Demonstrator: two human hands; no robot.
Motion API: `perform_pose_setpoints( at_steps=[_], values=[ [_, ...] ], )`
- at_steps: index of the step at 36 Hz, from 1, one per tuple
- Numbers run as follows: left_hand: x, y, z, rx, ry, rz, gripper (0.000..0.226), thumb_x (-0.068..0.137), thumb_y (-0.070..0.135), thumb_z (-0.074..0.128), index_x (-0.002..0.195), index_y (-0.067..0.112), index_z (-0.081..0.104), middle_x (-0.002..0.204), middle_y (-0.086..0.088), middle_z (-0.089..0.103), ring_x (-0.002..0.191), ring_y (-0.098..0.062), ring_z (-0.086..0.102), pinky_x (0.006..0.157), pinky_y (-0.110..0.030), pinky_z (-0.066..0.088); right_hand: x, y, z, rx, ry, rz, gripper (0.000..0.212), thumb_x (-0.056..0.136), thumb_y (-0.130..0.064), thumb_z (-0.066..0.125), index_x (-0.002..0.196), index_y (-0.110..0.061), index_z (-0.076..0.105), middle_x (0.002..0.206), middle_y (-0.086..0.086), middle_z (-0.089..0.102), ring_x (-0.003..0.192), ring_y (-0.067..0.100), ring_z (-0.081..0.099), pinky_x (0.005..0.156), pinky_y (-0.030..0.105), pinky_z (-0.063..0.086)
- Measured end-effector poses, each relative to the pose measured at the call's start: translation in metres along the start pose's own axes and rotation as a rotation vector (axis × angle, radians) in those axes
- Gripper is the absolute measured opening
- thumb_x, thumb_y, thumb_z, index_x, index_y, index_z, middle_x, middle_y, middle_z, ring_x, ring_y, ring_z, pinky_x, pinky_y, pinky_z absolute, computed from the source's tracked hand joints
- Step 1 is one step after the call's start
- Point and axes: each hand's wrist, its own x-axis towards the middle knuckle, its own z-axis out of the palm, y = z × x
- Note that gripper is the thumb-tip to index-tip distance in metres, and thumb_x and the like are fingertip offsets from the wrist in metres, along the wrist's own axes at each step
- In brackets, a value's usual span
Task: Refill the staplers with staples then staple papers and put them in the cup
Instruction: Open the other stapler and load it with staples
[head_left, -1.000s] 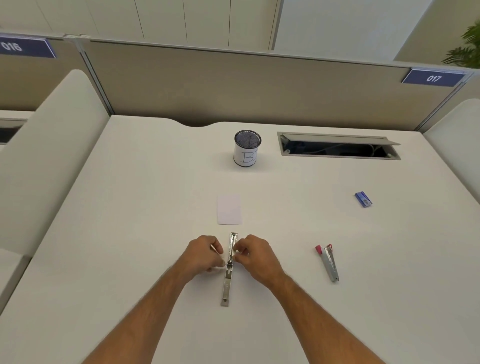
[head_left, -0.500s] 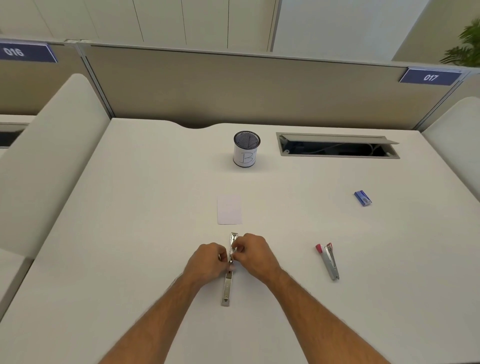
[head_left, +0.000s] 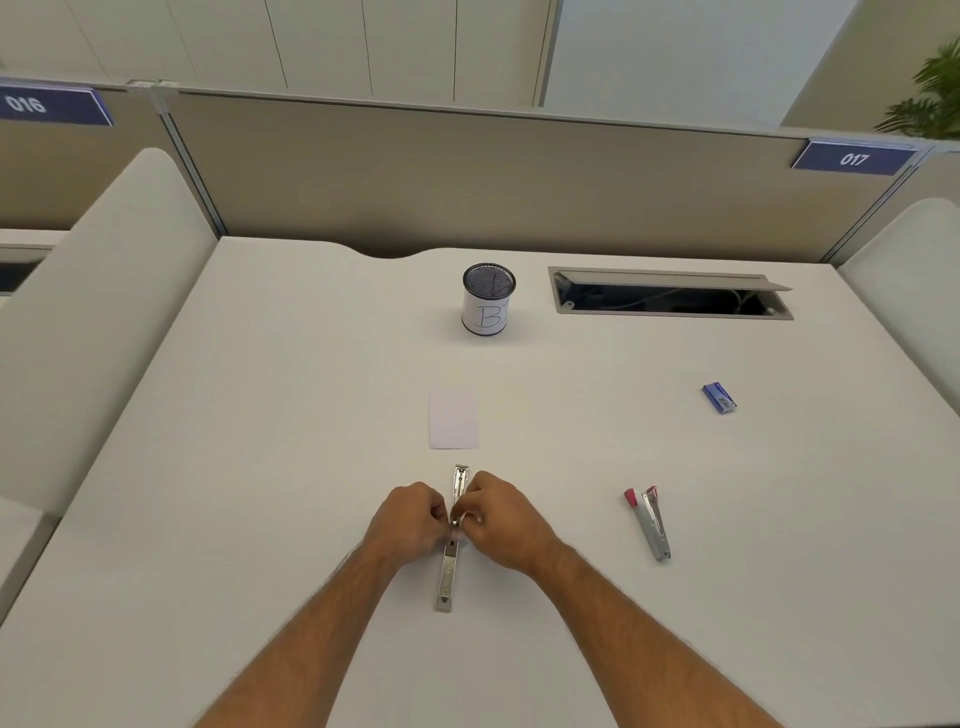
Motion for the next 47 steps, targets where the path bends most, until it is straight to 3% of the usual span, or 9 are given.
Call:
perform_pose_setpoints(
  at_steps=[9,17,22,28,34,37,40,47],
  values=[
    [0.002,0.002,-0.001,-0.024,-0.026,-0.039,0.04,0.073,0.032,0.092,0.059,0.022,0.055,0.058,0.009,0.057,0.052,-0.009,0.047,0.054,-0.023,0.037,0.005,0.003,-0.008,-0.043,0.027,0.011,0.03,0.094,-0.015,0.05,0.113,-0.019,0.072,0.1,0.001,0.053,0.09,0.017,0.054,0.08,0.031,0.047],
    [0.002,0.003,-0.001,-0.033,-0.035,-0.053,0.037,0.071,0.032,0.093,0.06,0.022,0.058,0.059,0.01,0.059,0.055,-0.008,0.049,0.055,-0.024,0.038,0.015,0.002,-0.01,-0.039,0.047,0.027,0.027,0.097,-0.018,0.05,0.112,-0.014,0.072,0.104,0.007,0.06,0.094,0.023,0.06,0.081,0.034,0.048],
    [0.002,0.003,-0.003,-0.018,-0.034,-0.048,0.034,0.069,0.036,0.093,0.064,0.022,0.063,0.06,0.01,0.061,0.056,-0.007,0.052,0.056,-0.024,0.04,0.018,0.0,-0.009,-0.029,0.065,0.022,0.025,0.099,-0.018,0.049,0.108,-0.012,0.071,0.099,0.006,0.06,0.088,0.021,0.057,0.074,0.03,0.041],
    [0.004,0.004,-0.005,-0.019,-0.041,-0.056,0.033,0.066,0.037,0.094,0.062,0.022,0.065,0.061,0.008,0.062,0.057,-0.009,0.053,0.056,-0.023,0.042,0.008,0.0,-0.014,0.177,0.081,0.026,0.025,0.082,-0.008,0.06,0.1,-0.019,0.074,0.095,-0.004,0.067,0.087,0.01,0.064,0.078,0.02,0.051],
    [0.005,0.006,-0.008,0.036,-0.033,-0.071,0.038,0.075,0.016,0.081,0.05,0.02,0.053,0.051,0.008,0.05,0.049,-0.011,0.045,0.05,-0.021,0.037,-0.001,0.0,-0.017,0.367,-0.054,0.022,0.015,0.074,-0.023,0.08,0.087,-0.029,0.075,0.09,-0.008,0.071,0.081,0.003,0.066,0.071,0.015,0.052],
    [0.003,0.009,-0.01,0.05,-0.039,-0.07,0.04,0.079,0.011,0.076,0.051,0.02,0.049,0.051,0.005,0.048,0.05,-0.014,0.043,0.054,-0.023,0.039,0.0,-0.002,-0.014,0.345,-0.046,0.029,0.01,0.078,-0.017,0.076,0.086,-0.024,0.077,0.082,-0.012,0.071,0.076,-0.003,0.063,0.072,0.013,0.05],
    [0.001,0.01,-0.011,-0.013,-0.057,-0.079,0.034,0.08,0.019,0.082,0.056,0.019,0.058,0.054,0.004,0.055,0.051,-0.013,0.049,0.057,-0.026,0.044,0.002,-0.004,-0.014,0.288,-0.01,0.034,0.012,0.083,-0.013,0.07,0.088,-0.02,0.078,0.081,-0.014,0.07,0.074,-0.003,0.062,0.072,0.013,0.049],
    [-0.003,0.014,-0.013,-0.101,-0.083,-0.089,0.032,0.072,0.028,0.094,0.067,0.012,0.067,0.064,-0.002,0.065,0.057,-0.016,0.054,0.062,-0.029,0.046,0.01,-0.004,-0.012,0.116,0.094,0.061,0.015,0.092,-0.017,0.062,0.086,-0.014,0.074,0.074,-0.011,0.063,0.068,0.008,0.055,0.067,0.026,0.045]
  ],
)
